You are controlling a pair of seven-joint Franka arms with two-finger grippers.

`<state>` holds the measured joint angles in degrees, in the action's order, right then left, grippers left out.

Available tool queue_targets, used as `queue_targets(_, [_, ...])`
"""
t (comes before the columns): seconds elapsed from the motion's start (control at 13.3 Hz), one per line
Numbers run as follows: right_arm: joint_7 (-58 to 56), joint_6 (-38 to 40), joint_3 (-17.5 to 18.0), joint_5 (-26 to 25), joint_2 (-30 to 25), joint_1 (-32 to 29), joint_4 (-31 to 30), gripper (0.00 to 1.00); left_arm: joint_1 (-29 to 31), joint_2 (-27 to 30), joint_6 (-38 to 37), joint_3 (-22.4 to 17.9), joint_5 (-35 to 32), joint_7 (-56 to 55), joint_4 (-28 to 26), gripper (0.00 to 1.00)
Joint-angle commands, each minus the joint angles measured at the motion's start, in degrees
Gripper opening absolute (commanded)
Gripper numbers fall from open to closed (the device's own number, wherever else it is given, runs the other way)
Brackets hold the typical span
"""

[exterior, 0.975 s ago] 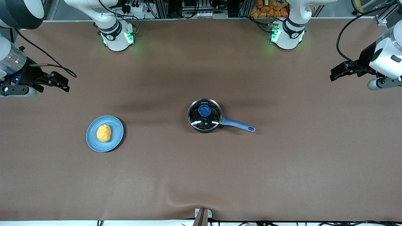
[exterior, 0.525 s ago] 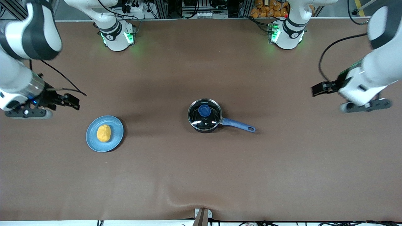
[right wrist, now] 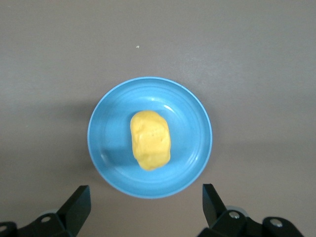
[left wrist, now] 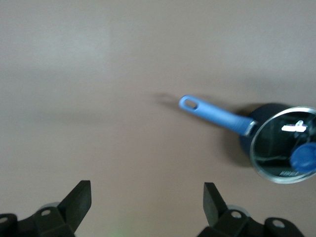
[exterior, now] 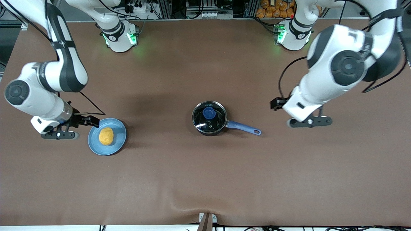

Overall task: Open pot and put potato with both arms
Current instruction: 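Reach the right gripper to the potato while the left gripper reaches the lid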

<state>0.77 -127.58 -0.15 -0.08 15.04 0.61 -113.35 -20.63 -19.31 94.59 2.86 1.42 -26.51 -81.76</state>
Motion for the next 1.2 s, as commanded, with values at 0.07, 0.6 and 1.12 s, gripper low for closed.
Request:
queue_targets(0.07, [0.3,-6.1,0.4,0.9,5.2,-0.8,-1.3,1.00,-4.1,-4.2,6.1,-0.6,1.1,-2.9,2.1,1.00])
queue_targets(0.6, [0.3,-17.7,0.5,3.3,14.5,-1.1,-1.9,1.00,-14.1,-10.0,16.1,-0.8,1.0,-14.8,2.2,1.00])
queue_targets(1.12, [0.3,-17.9,0.4,3.9,15.7,-0.9,-1.3,0.29,-16.4,-14.3,21.5,-0.6,1.2,-36.8,2.2,1.00])
